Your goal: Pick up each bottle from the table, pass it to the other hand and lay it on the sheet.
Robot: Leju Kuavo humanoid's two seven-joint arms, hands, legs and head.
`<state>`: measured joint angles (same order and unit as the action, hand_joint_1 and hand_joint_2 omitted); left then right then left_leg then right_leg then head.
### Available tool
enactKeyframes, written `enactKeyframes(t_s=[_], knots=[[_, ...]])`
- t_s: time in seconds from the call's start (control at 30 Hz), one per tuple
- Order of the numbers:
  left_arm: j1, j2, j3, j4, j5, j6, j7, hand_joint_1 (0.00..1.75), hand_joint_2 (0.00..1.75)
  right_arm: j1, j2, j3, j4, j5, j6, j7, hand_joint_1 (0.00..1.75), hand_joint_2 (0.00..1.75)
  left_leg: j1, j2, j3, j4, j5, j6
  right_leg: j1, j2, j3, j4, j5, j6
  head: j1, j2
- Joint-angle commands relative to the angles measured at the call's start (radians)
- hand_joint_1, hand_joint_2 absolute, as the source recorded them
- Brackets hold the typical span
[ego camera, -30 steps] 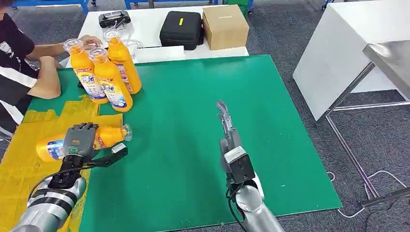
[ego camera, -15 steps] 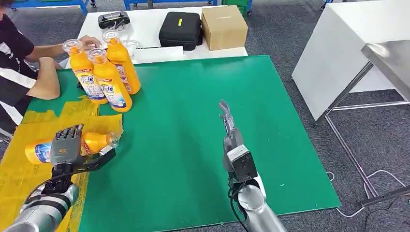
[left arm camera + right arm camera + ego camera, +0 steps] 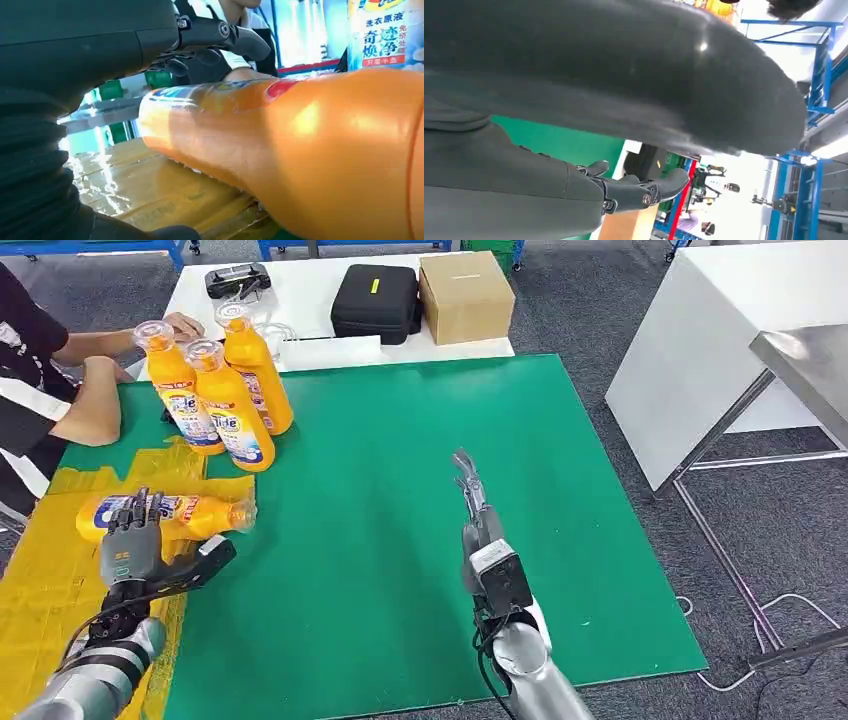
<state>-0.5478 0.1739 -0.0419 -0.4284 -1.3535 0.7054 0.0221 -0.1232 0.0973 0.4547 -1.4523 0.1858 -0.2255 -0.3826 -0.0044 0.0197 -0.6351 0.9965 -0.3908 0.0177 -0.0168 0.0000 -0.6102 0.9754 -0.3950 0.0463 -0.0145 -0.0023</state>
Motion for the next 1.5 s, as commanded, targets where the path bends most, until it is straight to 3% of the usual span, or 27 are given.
enactKeyframes(t_s=[0.03,0.13,0.23,0.33,0.4,0.43,0.47,0.57,0.6,0.7,0.83,0.97,1.03,1.13,1.5], knots=[[-0.005,-0.031,0.038,0.043,0.001,-0.007,-0.002,0.0,1.75,-0.038,-0.028,0.02,0.056,-0.004,-0.001,0.006,0.0,0.0,0.001,-0.001,0.003,0.0,-0.001,-0.001,0.001,0.0,0.003,-0.001,-0.001,-0.001,0.0,0.0],[-0.001,-0.034,0.048,0.033,0.011,-0.007,-0.015,0.0,1.75,-0.038,-0.028,0.02,0.056,-0.004,-0.002,0.006,0.0,0.0,0.001,-0.001,0.003,-0.001,-0.001,-0.001,0.001,0.0,0.004,-0.001,-0.001,-0.001,0.0,0.0],[0.029,-0.066,0.118,-0.057,0.084,-0.007,-0.114,0.0,1.75,-0.031,-0.028,0.014,0.053,-0.002,-0.011,0.006,0.0,0.0,0.002,-0.002,0.006,0.0,-0.003,-0.001,0.002,-0.001,0.006,-0.001,-0.002,-0.002,0.0,0.0],[0.097,-0.131,0.233,-0.259,0.096,-0.007,-0.203,0.0,1.75,-0.01,-0.028,-0.002,0.04,0.003,-0.033,0.001,0.0,0.0,0.001,-0.003,0.004,0.0,-0.002,-0.001,0.001,-0.002,0.005,-0.001,-0.002,-0.001,0.0,0.0],[0.143,-0.234,0.346,-0.393,0.218,-0.007,-0.403,0.0,1.75,0.025,-0.03,-0.021,0.004,0.017,-0.069,-0.018,0.0,0.0,0.002,-0.006,0.004,0.001,-0.002,-0.001,0.002,-0.004,0.006,-0.001,-0.003,-0.001,0.0,0.0],[0.147,-0.277,0.333,-0.408,0.397,-0.007,-0.544,0.0,1.75,0.043,-0.033,-0.028,-0.023,0.022,-0.074,-0.022,0.0,0.0,0.001,-0.009,0.003,0.0,-0.001,0.0,0.001,-0.007,0.005,-0.002,-0.003,0.0,0.0,0.0],[0.214,-0.295,0.222,-0.546,0.577,-0.05,-0.622,0.0,1.75,0.079,-0.04,-0.041,-0.076,0.032,-0.085,-0.035,0.0,0.0,0.002,-0.008,0.004,0.001,-0.003,0.0,0.002,-0.006,0.007,-0.002,-0.004,-0.001,0.0,0.0],[0.413,-0.283,-0.033,-0.995,0.943,-0.353,-0.515,0.0,1.75,0.182,-0.067,-0.064,-0.227,0.069,-0.099,-0.046,0.0,0.0,0.001,-0.01,0.005,0.002,-0.005,0.0,0.001,-0.008,0.008,-0.001,-0.006,-0.001,0.0,0.0],[0.466,-0.26,-0.093,-1.097,1.089,-0.465,-0.498,0.0,1.75,0.22,-0.078,-0.067,-0.28,0.09,-0.101,-0.051,0.0,0.0,-0.001,-0.006,0.0,0.002,-0.003,0.0,-0.001,-0.004,0.002,0.0,-0.004,0.0,0.0,0.0],[0.603,-0.213,-0.141,-1.262,1.206,-0.571,-0.526,0.0,1.75,0.308,-0.099,-0.068,-0.377,0.129,-0.105,-0.049,0.0,0.0,0.0,-0.004,0.004,0.005,-0.011,-0.001,0.0,-0.002,0.006,0.001,-0.008,-0.001,0.0,0.0],[0.735,-0.21,-0.139,-1.328,1.295,-0.707,-0.526,0.0,1.75,0.405,-0.137,-0.078,-0.417,0.095,-0.094,-0.019,0.0,0.0,0.0,-0.001,0.007,0.003,-0.013,-0.001,0.0,0.002,0.008,0.0,-0.01,0.001,0.0,0.0],[0.767,-0.228,-0.148,-1.319,1.298,-0.717,-0.53,0.0,1.75,0.45,-0.146,-0.095,-0.427,0.071,-0.094,-0.026,0.0,0.0,-0.001,-0.002,0.003,0.0,-0.011,-0.001,-0.002,-0.001,0.003,-0.002,-0.008,0.0,0.0,0.0],[0.767,-0.231,-0.156,-1.298,1.31,-0.726,-0.513,0.0,1.75,0.463,-0.139,-0.105,-0.442,0.059,-0.094,-0.042,0.0,0.0,0.0,-0.004,0.007,0.002,-0.015,-0.002,0.0,-0.002,0.008,-0.001,-0.012,-0.001,0.0,0.0],[0.757,-0.224,-0.169,-1.27,1.303,-0.733,-0.492,0.0,1.75,0.463,-0.137,-0.104,-0.444,0.063,-0.089,-0.04,0.0,0.0,-0.001,-0.003,0.001,0.0,-0.01,-0.001,-0.002,-0.001,0.002,-0.002,-0.009,0.002,0.0,0.0],[0.749,-0.211,-0.184,-1.245,1.289,-0.733,-0.463,0.0,1.75,0.455,-0.127,-0.112,-0.424,0.023,-0.067,-0.045,0.0,0.0,0.0,-0.003,0.007,0.001,-0.012,-0.002,0.0,-0.001,0.008,-0.002,-0.01,0.001,0.0,0.0]])
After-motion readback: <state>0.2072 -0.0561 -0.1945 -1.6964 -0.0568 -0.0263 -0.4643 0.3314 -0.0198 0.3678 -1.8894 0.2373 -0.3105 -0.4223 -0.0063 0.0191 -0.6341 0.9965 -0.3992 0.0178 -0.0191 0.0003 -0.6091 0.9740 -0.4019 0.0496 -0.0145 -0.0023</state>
